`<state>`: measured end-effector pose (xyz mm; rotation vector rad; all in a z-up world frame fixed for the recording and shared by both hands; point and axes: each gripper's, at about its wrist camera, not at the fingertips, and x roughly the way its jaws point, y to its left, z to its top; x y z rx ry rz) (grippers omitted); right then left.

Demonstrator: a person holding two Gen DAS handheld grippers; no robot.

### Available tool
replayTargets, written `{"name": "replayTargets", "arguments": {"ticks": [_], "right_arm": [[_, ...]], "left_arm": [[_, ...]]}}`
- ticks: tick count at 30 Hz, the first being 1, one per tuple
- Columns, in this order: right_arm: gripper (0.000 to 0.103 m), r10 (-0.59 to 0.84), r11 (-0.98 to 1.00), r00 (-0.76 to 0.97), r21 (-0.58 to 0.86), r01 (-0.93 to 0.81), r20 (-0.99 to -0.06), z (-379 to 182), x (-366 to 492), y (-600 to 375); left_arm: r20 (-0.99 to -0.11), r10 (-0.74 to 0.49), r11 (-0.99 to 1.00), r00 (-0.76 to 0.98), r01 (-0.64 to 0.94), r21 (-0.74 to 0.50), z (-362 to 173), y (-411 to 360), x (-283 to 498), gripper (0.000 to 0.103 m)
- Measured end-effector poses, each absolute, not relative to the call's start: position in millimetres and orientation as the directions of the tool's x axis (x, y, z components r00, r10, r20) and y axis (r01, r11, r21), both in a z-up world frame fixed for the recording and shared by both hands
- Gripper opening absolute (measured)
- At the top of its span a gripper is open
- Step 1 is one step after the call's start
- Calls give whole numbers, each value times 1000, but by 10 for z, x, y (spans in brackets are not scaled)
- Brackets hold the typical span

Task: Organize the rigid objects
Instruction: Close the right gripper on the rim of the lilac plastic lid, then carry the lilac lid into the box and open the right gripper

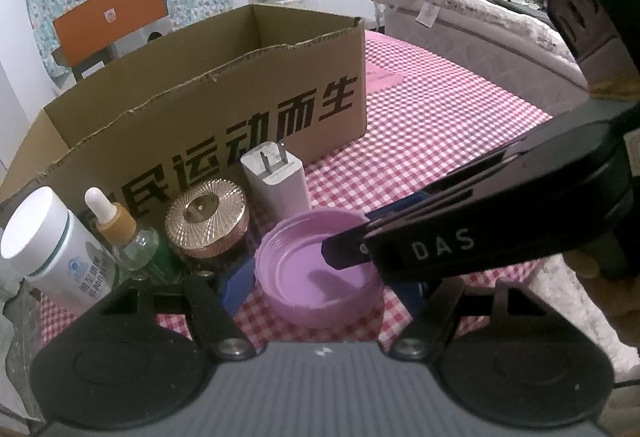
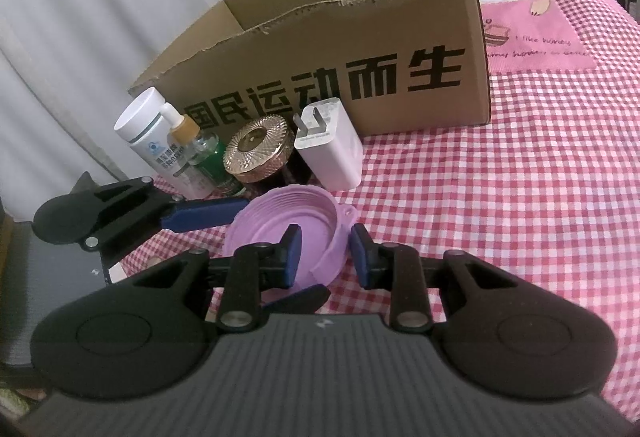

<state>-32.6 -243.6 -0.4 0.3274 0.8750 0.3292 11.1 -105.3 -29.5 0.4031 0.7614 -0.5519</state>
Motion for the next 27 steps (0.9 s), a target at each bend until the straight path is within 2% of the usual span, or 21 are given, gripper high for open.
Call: {"name": "replayTargets", "arguments": {"ticks": [17, 27], "right_arm": [[26, 408, 901, 623, 406, -153, -668, 111, -425, -2456], [26, 403, 906, 699, 366, -214, -590, 705, -538, -2414]], "left_arm": [[-706, -333, 783, 625, 601, 162, -150, -1045, 17, 74], [-603, -352, 795, 716, 569, 212, 410, -984, -79, 74]]}}
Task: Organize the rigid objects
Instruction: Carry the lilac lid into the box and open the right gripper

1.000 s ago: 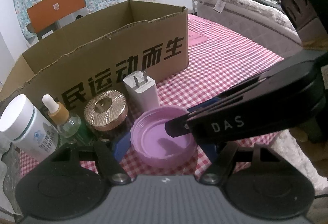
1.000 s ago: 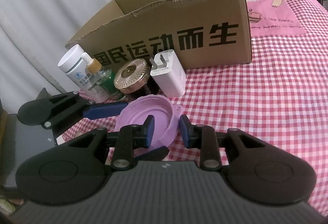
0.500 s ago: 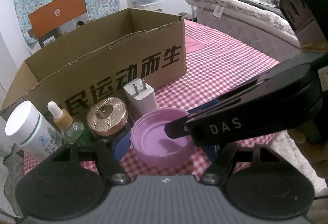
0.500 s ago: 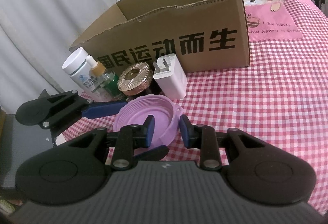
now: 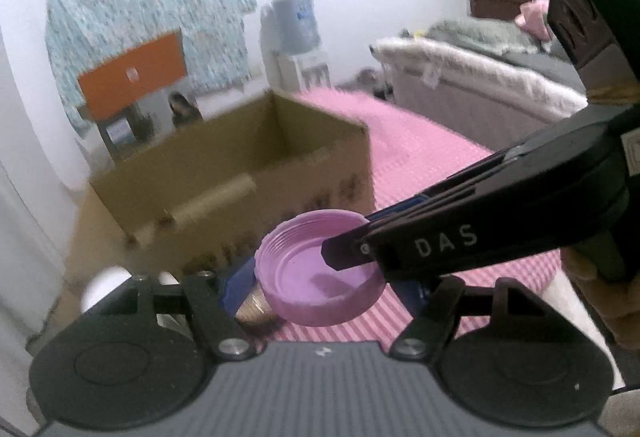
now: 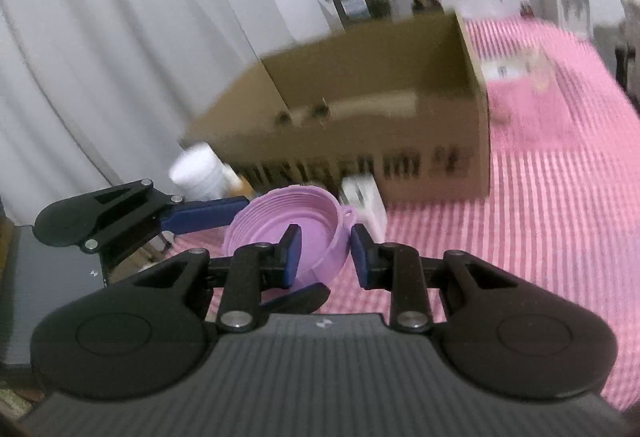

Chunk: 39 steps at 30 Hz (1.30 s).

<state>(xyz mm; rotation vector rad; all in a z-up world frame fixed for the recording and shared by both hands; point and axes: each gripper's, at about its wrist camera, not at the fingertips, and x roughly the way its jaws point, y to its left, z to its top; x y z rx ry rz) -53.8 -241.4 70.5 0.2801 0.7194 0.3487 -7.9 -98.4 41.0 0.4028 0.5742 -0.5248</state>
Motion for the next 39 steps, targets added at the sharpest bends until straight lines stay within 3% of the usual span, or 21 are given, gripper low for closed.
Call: {"name": "replayTargets", "arguments": {"ticks": [8, 14, 23, 39], "right_arm": [[26, 442, 895, 728, 305, -324, -524, 1349, -117, -2292], [26, 492, 871, 651, 336, -359, -578, 1501, 626, -2214], [26, 522, 853, 435, 439, -283, -734, 1000, 1943, -2008], [25, 472, 878, 268, 422, -226, -840, 297, 2677, -1846]], "left_arm": [[-553, -323, 826, 768, 514, 231, 975, -862, 355, 74], [-639, -297, 842, 709, 510, 175, 1084, -731, 1085, 74], [-839, -247, 866, 486, 499, 34, 620, -509, 2323, 74], [-950, -128, 877, 285, 480, 25, -99, -600, 3065, 74]]}}
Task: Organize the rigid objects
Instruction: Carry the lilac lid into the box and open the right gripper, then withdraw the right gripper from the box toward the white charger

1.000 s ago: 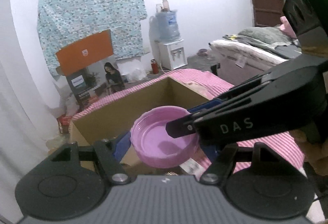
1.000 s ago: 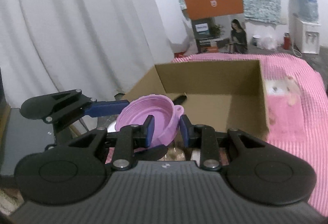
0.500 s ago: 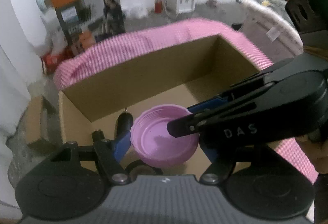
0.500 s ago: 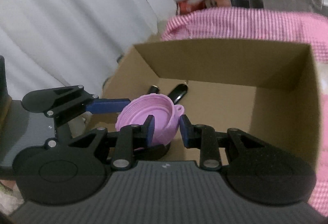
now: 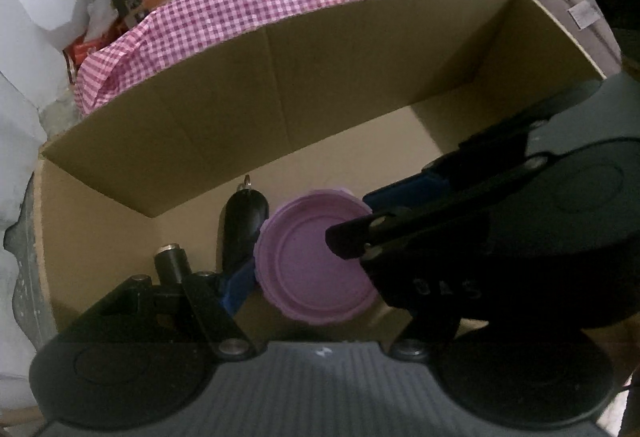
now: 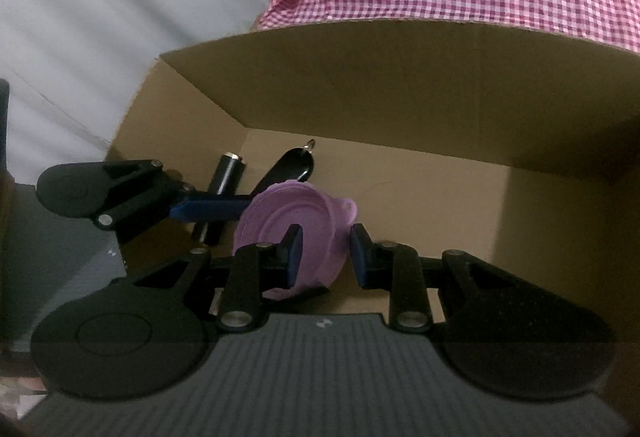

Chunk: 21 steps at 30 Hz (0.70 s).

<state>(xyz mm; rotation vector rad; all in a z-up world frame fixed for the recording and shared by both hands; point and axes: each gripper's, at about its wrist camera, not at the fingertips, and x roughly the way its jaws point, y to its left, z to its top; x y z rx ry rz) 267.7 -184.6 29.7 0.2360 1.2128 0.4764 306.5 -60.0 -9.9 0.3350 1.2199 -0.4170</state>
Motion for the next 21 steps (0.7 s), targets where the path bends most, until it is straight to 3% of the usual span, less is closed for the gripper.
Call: {"name": "replayTargets", "arguments": {"ticks": [4, 7, 14, 21], "right_arm": [[26, 476, 876, 258, 428, -221, -841, 218, 2756, -1843], [29, 482, 873, 259, 436, -217, -837, 216, 2766, -1878], [50, 517, 856, 344, 467, -222, -784, 536, 2613, -2039], [68, 549, 832, 528, 481, -275, -648, 1279, 2023, -2385]], "left_arm": [[-952, -128, 879, 278, 477, 21, -97, -593, 3095, 75], [-949, -120, 881, 291, 473, 33, -70, -592, 3089, 83], [-921, -149, 877, 361, 479, 46, 187, -586, 2932, 88], [-861, -186, 886, 473, 460, 62, 655, -480, 2632, 89]]}}
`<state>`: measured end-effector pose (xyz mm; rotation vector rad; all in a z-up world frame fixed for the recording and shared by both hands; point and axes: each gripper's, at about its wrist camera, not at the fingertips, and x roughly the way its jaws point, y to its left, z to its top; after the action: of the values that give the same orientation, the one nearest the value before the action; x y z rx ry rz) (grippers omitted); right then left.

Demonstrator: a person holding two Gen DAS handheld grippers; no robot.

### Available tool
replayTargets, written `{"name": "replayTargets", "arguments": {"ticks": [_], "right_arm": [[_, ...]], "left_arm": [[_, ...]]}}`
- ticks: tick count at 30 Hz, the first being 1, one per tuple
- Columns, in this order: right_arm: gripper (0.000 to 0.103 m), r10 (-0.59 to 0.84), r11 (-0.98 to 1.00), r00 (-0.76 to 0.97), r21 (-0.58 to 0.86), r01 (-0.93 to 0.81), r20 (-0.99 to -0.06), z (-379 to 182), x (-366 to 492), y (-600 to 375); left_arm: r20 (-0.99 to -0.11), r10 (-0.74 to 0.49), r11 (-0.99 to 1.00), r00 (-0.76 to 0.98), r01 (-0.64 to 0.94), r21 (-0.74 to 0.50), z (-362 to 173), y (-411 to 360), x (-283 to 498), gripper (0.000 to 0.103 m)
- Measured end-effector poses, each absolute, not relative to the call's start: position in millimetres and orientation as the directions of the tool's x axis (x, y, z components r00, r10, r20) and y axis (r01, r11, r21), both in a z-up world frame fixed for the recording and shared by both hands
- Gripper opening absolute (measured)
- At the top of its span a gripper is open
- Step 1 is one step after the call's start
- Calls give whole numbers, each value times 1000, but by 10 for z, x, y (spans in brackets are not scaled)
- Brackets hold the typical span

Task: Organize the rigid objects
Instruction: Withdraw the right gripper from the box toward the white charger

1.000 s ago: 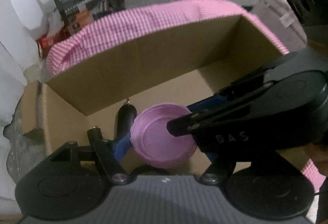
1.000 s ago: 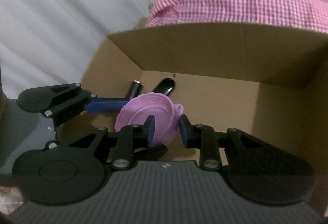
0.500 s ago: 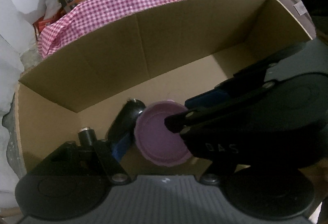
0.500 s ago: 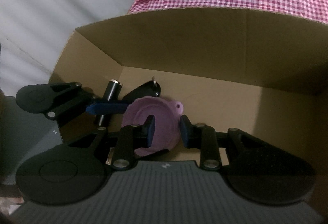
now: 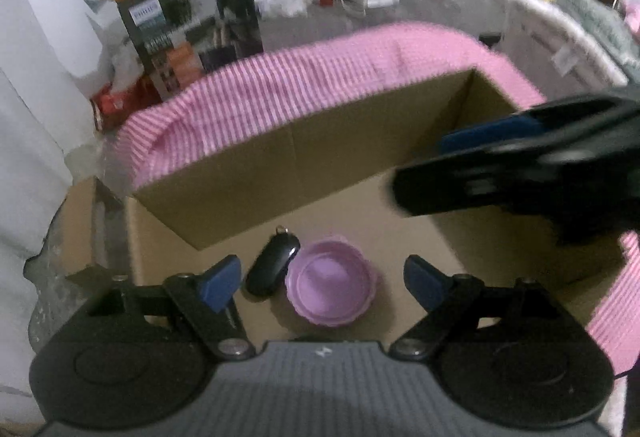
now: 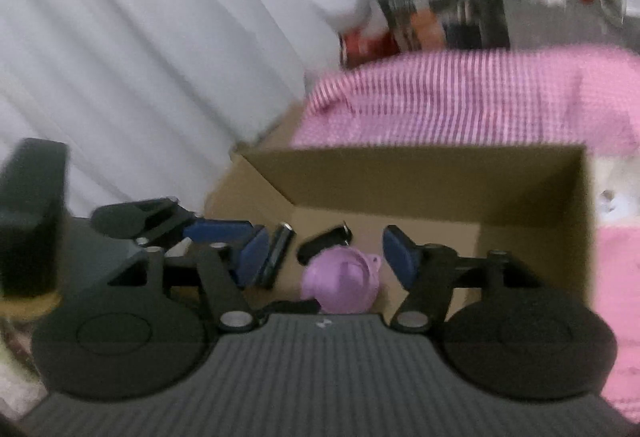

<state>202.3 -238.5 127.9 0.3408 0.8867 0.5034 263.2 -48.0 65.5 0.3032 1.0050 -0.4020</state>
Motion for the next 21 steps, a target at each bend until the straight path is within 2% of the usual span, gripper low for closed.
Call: {"name": "replayTargets", "arguments": {"ticks": [2, 6, 10, 15, 21], "right_arm": [[78, 547, 832, 586, 469, -297, -598, 1481, 1786, -2510], [85, 513, 848, 700, 418, -325, -498, 1838, 1116, -2730], [102, 471, 868, 768, 382, -317, -434, 1964, 446, -2904], [102, 375, 918, 822, 292, -267, -429, 1903, -190, -3015], [102, 195, 980, 832, 71, -185, -519, 1653, -523, -2971]], "left_arm": [[-830, -190, 902, 524, 427, 63, 823, -417, 2510, 89], [-759, -214, 904, 616, 419, 86, 1147, -340, 2159, 90], [-731, -286, 895, 620, 445, 27, 1318, -285, 1792, 97], [-724, -381, 874, 575, 479, -80, 1253, -252, 1298, 100], [-716, -485, 843, 503, 486, -229, 851, -231, 858, 103]]}}
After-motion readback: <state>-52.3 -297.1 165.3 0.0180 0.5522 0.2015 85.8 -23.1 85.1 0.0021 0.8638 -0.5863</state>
